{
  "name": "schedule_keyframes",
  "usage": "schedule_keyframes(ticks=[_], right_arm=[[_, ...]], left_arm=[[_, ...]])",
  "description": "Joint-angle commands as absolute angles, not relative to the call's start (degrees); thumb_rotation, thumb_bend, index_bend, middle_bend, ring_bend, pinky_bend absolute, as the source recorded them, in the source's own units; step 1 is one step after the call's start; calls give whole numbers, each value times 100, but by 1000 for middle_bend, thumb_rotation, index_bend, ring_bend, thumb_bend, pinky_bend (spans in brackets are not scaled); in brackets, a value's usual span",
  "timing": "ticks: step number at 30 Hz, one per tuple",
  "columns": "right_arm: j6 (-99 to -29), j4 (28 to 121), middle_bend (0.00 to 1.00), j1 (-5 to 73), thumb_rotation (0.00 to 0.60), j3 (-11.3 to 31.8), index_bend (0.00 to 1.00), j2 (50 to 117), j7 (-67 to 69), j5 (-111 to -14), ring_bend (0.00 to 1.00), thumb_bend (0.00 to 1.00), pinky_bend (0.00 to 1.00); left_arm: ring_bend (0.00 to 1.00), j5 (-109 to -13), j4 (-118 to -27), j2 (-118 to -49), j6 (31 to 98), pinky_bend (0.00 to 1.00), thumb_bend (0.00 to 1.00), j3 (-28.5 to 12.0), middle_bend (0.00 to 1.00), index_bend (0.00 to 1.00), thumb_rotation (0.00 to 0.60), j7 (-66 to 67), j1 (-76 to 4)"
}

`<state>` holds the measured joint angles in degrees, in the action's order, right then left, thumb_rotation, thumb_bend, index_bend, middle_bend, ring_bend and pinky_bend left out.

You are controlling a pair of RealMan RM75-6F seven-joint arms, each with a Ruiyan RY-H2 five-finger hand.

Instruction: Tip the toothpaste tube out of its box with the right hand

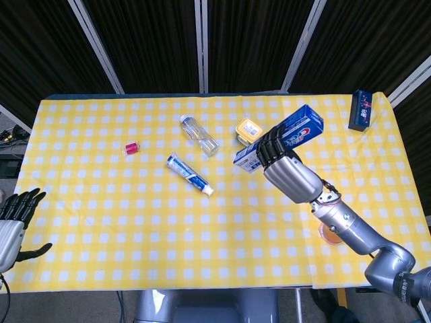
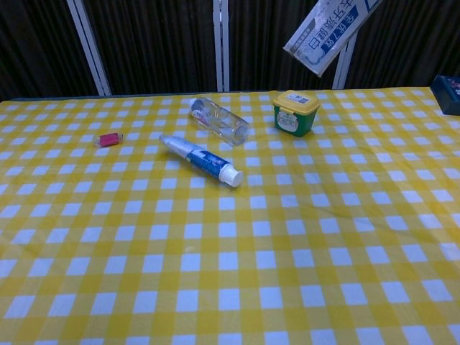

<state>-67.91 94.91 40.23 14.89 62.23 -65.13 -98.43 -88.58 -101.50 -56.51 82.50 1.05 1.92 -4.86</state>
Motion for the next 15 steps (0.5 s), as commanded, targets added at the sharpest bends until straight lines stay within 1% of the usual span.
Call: schedule_keyframes(ticks=[1,3,7,13,15], right_arm=[[-6776,9588,346,3757,600,1488,415,6496,-5713,-8970,292,317,324],[-6599,9717,346,3636,600,1449,414,6616,-5184,-8387,291,318,323],[-6252,9796,342,3550,600,1322,405,6779,-4504,-7752,291,317,323],[-5986,9627,328,3558,600,1108,385,7175,-4197,-7329,279,314,323],[-5920,9558,308,3575,600,1052,348,7314,-4114,-7255,263,300,317]], left_arm=[[0,-8854,-10156,-5660,8247,0,0,107,0,0,600,213,-486],[0,-8841,-10155,-5677,8238,0,0,104,0,0,600,248,-490],[0,-8809,-10151,-5716,8191,0,0,105,0,0,600,330,-505],[0,-8744,-10140,-5767,8128,0,0,97,0,0,600,425,-528],[0,-8724,-10138,-5777,8119,0,0,91,0,0,600,437,-532]])
